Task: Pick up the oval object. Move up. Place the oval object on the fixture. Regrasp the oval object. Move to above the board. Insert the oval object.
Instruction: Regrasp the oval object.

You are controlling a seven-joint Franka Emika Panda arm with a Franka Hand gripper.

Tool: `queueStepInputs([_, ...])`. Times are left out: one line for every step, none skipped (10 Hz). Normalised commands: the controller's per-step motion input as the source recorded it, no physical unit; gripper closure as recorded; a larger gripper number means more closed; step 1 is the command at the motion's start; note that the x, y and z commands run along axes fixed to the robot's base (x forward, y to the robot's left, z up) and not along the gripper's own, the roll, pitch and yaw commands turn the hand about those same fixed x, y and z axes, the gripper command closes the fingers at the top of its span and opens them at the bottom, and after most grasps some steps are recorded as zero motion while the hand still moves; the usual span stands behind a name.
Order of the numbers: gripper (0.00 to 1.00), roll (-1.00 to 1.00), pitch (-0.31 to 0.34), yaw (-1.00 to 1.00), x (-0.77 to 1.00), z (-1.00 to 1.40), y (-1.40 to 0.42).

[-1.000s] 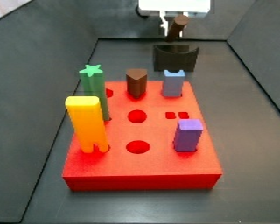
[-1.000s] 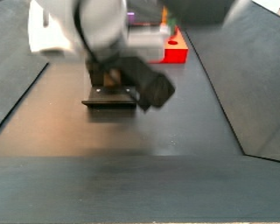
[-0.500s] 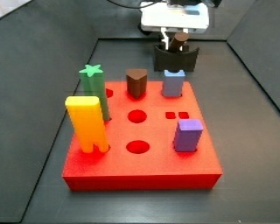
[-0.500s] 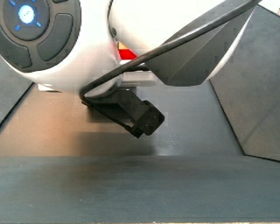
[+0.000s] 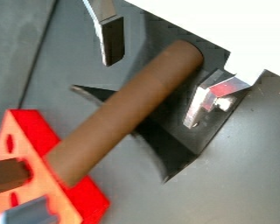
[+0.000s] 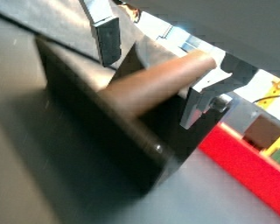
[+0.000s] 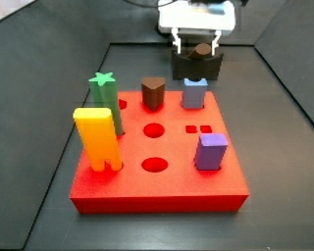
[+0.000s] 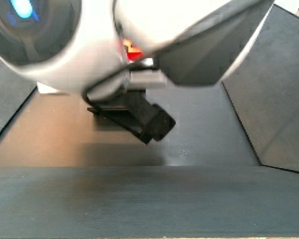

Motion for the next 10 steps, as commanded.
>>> queueStepInputs([0.00, 0.01, 0.038, 0.02, -0.02, 1.00, 0.01])
queueStepInputs([0.00, 0.03, 0.037, 0.01, -0.04, 1.00, 0.00])
queueStepInputs([0.00, 0.03, 0.038, 0.01, -0.04, 1.00, 0.00])
queueStepInputs([0.00, 0.04, 0.047, 0.00, -0.04, 0.89, 0.01])
queueStepInputs([0.00, 0.04, 0.051, -0.01, -0.04, 0.71, 0.01])
queueStepInputs([0.00, 0.03, 0.051, -0.01, -0.04, 0.52, 0.01])
queueStepInputs([0.00, 0.04, 0.050, -0.02, -0.04, 0.34, 0.01])
queueStepInputs([0.00, 0.01, 0.007, 0.07, -1.00, 0.00, 0.00])
queueStepInputs([0.00, -0.01, -0.020, 0.07, -1.00, -0.02, 0.00])
queueStepInputs([0.00, 0.01, -0.052, 0.03, -1.00, 0.00, 0.00])
